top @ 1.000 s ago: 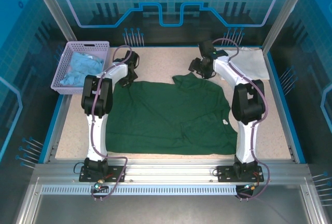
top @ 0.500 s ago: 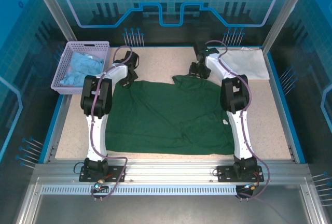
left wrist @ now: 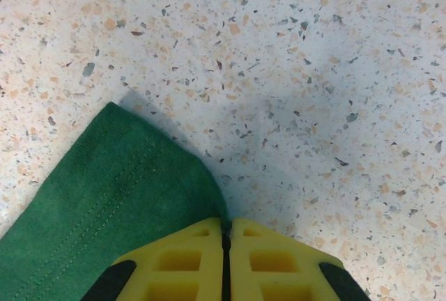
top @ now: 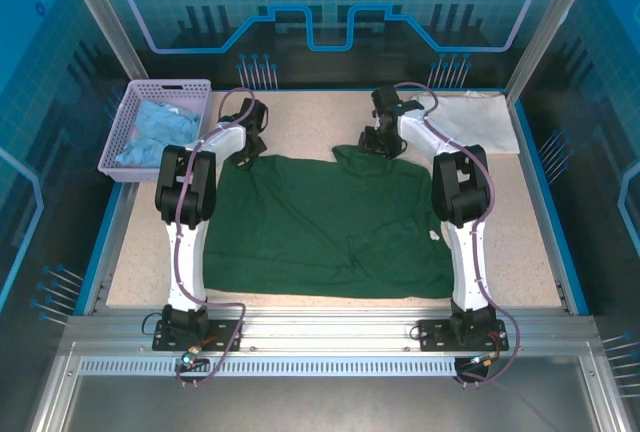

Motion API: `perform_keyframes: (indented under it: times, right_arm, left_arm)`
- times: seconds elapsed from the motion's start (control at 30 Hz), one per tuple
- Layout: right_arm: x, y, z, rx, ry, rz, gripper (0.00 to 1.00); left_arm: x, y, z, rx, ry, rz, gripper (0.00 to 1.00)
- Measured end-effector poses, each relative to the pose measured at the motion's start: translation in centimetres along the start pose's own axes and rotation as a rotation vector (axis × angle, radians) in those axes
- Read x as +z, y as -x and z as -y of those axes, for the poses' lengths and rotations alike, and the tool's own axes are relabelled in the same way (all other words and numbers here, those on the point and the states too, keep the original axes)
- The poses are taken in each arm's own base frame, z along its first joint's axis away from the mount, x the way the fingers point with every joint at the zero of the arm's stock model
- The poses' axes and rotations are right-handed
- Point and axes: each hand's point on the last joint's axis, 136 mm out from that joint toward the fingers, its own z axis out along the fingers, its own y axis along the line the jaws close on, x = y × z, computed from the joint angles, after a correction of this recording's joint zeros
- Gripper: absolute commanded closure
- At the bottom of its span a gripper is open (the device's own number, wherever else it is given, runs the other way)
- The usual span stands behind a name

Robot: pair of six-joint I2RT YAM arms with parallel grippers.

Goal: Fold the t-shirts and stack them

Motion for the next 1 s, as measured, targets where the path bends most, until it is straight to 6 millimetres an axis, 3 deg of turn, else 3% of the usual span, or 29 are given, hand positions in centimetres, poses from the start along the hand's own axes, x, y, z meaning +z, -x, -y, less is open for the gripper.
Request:
perform_keyframes:
  times: [0.23, 0.47, 0.77, 0.9, 1.0]
  right_arm:
    - [0.0, -0.2, -0.4, -0.03, 0.016, -0.008, 0.68]
    - [0.0, -0.3, -0.4, -0.046, 0.019, -0.014, 1.0]
    - [-0.6, -0.5, -0.7, -0.063, 0.037, -0.008, 1.0]
    - [-1.4, -0.4, -0.7, -0.082, 0.036, 0.006, 0.66]
    - [-1.4, -0.4, -0.3, -0.098, 0.014, 0.008, 0.6]
  left_arm:
    - [0.0, 0.0, 0.0, 0.0, -0.001, 0.001, 0.91]
    - [0.0, -0.1, -0.1, -0.001, -0.002, 0.002, 0.9]
    - [-0.1, -0.3, -0.4, 0.002, -0.001, 0.002, 0.9]
    - [-0.2, -0.3, -0.4, 0.002, -0.002, 0.002, 0.9]
    - [-0.2, -0.3, -0.4, 0.002, -0.002, 0.002, 0.9]
